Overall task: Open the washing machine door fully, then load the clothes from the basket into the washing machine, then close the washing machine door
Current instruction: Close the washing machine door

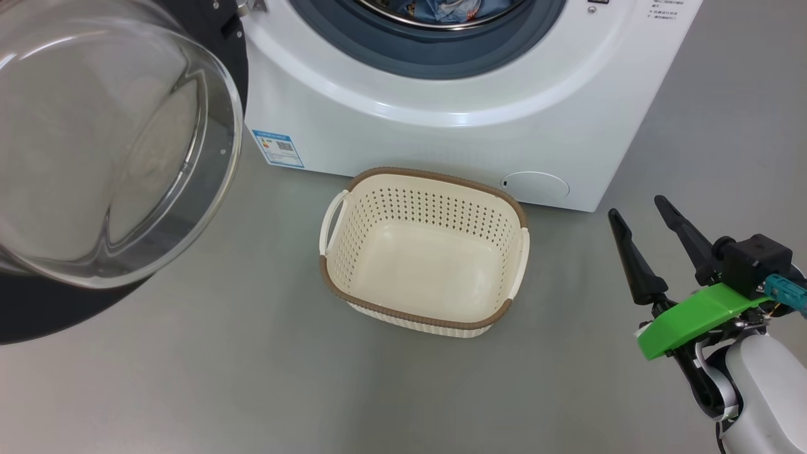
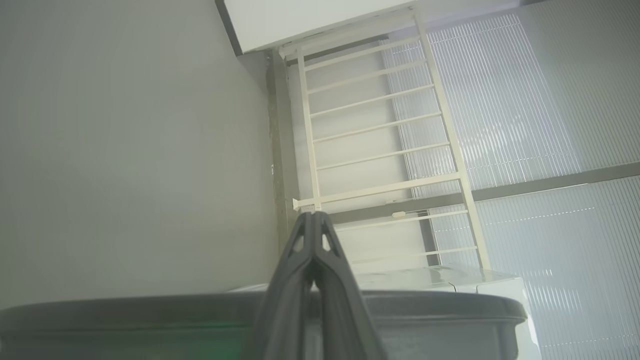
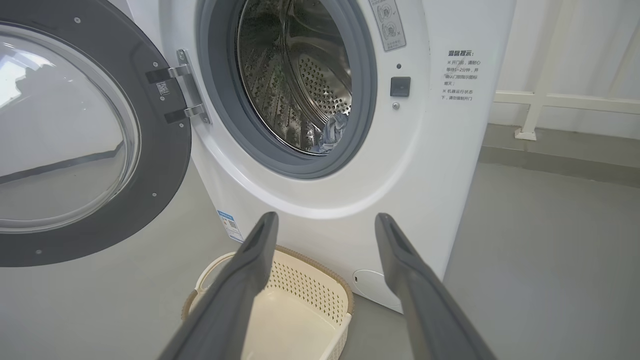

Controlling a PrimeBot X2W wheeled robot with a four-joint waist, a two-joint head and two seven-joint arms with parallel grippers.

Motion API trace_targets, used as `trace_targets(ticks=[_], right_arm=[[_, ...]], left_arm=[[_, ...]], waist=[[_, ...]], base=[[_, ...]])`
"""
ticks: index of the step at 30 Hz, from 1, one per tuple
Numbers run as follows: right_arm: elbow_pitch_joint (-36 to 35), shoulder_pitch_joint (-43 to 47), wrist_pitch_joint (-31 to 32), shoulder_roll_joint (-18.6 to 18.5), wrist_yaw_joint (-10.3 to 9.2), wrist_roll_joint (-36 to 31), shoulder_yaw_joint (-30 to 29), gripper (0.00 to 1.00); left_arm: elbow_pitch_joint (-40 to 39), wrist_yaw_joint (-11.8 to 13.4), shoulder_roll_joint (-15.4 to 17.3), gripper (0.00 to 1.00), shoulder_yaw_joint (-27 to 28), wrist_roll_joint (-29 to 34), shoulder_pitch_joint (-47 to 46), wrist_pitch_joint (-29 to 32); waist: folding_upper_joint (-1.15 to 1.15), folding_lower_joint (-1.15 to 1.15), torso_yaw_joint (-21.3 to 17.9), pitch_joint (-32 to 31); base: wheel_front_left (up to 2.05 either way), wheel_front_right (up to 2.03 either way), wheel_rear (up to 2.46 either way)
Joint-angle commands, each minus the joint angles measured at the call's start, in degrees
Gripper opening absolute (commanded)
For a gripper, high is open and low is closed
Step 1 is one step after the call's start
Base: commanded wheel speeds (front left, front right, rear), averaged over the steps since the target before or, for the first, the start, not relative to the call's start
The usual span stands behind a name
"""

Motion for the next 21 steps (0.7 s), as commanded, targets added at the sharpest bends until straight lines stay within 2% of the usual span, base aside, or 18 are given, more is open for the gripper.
trace_targets(ticks=[1,8,21], right_arm=[[-1.78,-0.44,0.32,-0.68,0.25,-0.52,0.4,1.0],[-2.11,-0.26,0.65,-0.2,0.25,-0.74,0.68,1.0],[-1.24,-0.06,-0.17,0.33,0.25,-0.43,0.46,1.0]], left_arm=[[-0.49,-0.22,4.52,0.0,0.44,0.3,-0.36,1.55],[1.79,-0.22,4.41,0.0,-1.37,1.43,0.33,5.33],[-3.06,-0.22,2.94,0.0,-5.0,1.17,4.78,20.95]], waist=[[0.0,0.0,0.08,-0.07],[0.0,0.0,-0.25,-0.6],[0.0,0.0,-0.16,-1.58]], base=[[0.0,0.0,0.0],[0.0,0.0,0.0],[0.0,0.0,0.0]])
